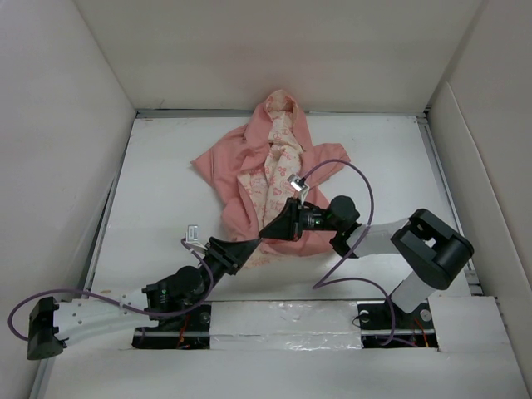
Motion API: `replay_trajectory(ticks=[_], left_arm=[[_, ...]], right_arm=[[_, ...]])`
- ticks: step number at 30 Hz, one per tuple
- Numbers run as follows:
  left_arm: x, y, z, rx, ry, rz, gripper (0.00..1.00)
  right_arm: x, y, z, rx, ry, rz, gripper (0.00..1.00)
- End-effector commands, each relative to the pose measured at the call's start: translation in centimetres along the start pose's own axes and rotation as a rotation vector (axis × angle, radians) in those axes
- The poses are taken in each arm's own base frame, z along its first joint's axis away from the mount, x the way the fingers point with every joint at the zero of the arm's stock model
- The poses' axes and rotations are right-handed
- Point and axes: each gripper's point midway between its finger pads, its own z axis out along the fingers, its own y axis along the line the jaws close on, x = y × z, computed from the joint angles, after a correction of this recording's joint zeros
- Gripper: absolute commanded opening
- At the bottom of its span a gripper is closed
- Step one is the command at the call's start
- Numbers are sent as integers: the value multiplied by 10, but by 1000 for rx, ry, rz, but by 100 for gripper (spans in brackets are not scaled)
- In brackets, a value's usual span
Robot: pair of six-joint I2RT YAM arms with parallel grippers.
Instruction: Zip up the jacket
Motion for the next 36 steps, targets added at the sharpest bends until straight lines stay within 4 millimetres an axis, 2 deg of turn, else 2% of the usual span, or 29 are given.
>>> replay_trajectory(ticks=[1,12,23,26,27,29,34,36], left_arm=[[7,63,-6,-96,5,65,28],[0,60,-4,-100,-30,74,19],[-6,51,-1,-67,-65,89,27],[-7,47,0,-59,-71,100,20],[-7,47,0,-63,-68,115,11],[-5,43,1,-56,-60,121,1],[4,45,1,-66,-11,146,0],[11,51,-2,-82,27,148,0]], right_arm=[[-12,21,2,-62,-46,-115,0],[-8,18,-2,-24,-32,-123,0],[-1,20,1,-29,-6,-120,0],[0,21,1,-29,-5,-120,0],[0,21,0,-28,-6,-120,0],[0,20,0,-22,-8,-117,0],[-7,12,3,26,-27,-125,0],[-16,0,3,88,-48,-134,0]])
